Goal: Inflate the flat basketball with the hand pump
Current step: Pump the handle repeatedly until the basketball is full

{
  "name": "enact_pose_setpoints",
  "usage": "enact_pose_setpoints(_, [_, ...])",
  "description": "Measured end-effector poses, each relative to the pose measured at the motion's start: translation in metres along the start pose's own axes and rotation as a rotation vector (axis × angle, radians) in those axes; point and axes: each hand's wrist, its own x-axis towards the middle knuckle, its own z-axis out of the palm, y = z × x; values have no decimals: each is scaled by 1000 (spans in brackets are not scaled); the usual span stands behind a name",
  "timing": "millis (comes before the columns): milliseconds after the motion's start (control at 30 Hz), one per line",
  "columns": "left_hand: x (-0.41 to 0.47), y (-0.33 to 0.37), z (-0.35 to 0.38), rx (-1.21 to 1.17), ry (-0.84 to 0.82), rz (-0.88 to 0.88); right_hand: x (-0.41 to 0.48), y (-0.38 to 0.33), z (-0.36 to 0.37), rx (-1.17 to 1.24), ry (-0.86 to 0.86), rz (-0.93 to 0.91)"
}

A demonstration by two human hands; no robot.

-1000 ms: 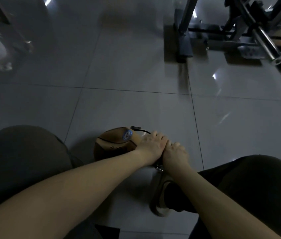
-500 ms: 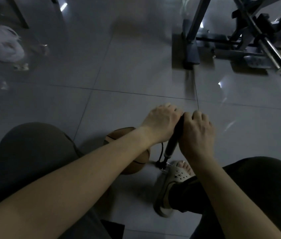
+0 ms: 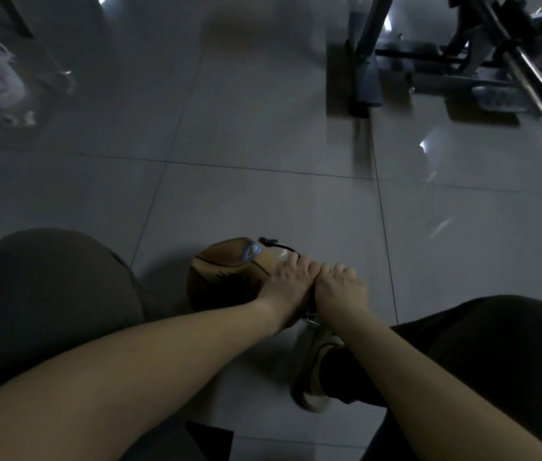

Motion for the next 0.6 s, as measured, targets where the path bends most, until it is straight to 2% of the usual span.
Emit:
enact_pose_setpoints(133, [-7, 7, -12, -87, -111, -33, -15, 4, -11, 107, -47, -64])
enact_pose_setpoints(200, [-7, 9, -27, -114, -108, -27, -24, 5, -22, 235, -13, -16])
enact_pose_setpoints(300, [2, 7, -76, -151, 95, 8, -30, 15, -53, 331, 262, 48])
enact_pose_setpoints(367, [9, 2, -117, -195, 280, 41, -31, 29, -80, 342, 479, -2])
enact_pose_setpoints(400, [11, -1, -131, -209, 341, 48, -32, 35, -92, 322, 534, -47])
enact_pose_setpoints(500, [12, -2, -135, -196, 395, 59, -27, 39, -100, 220, 572, -92])
enact_pose_setpoints(600, [16, 2, -92, -98, 321, 28, -20, 25, -71, 131, 442, -6])
